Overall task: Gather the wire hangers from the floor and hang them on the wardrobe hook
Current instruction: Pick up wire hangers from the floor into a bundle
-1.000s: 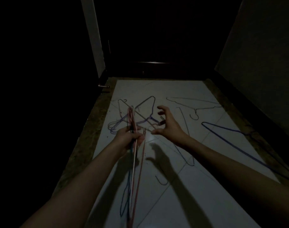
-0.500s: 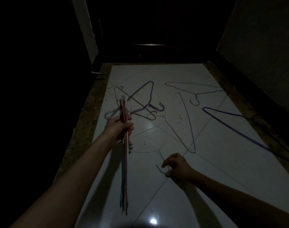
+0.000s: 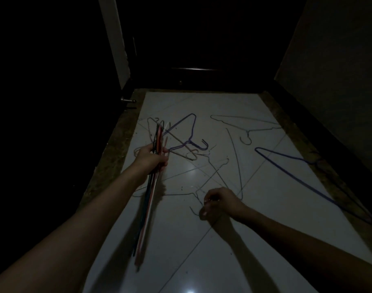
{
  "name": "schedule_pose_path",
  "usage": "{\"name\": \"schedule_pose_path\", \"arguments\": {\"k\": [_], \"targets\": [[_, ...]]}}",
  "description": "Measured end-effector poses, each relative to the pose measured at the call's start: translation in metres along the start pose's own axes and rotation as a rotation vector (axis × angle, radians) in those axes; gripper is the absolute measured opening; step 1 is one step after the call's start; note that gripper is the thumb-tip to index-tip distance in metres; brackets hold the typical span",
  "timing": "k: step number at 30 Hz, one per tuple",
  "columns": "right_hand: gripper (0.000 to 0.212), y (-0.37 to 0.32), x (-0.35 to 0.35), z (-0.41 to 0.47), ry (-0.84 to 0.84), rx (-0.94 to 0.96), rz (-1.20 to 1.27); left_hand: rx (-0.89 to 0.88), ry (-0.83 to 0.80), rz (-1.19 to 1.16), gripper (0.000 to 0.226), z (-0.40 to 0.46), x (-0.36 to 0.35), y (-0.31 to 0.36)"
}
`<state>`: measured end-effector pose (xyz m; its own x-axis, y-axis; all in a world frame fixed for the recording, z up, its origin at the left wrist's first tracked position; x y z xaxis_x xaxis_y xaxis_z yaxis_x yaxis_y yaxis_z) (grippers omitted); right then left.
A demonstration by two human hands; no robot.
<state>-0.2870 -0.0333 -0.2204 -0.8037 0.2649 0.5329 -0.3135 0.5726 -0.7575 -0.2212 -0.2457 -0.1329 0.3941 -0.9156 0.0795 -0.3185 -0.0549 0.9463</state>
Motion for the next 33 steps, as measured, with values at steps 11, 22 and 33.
{"name": "schedule_pose_path", "arguments": {"k": [11, 22, 33], "targets": [[0.007, -0.073, 0.086, -0.014, 0.058, 0.098, 0.211, 0.028, -0.123, 0.14, 0.029, -0.001, -0.027, 0.006], [0.014, -0.11, 0.102, -0.011, -0.169, 0.04, 0.364, 0.067, -0.27, 0.115, 0.027, -0.001, -0.05, 0.001], [0.01, -0.132, 0.107, -0.002, 0.068, 0.186, 0.335, 0.042, -0.226, -0.104, 0.034, 0.003, -0.065, 0.006]]}}
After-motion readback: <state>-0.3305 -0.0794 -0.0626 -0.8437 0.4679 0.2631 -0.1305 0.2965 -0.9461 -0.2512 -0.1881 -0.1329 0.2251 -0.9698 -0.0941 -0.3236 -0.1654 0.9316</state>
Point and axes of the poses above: each hand's wrist, its own z-axis towards the middle knuckle, its own x-axis out of the back of the hand, y = z × x, the point moved 6 cm from there along z, towards the middle knuckle, and after that the axes turned 11 degrees about -y, right-handed, at the moved point
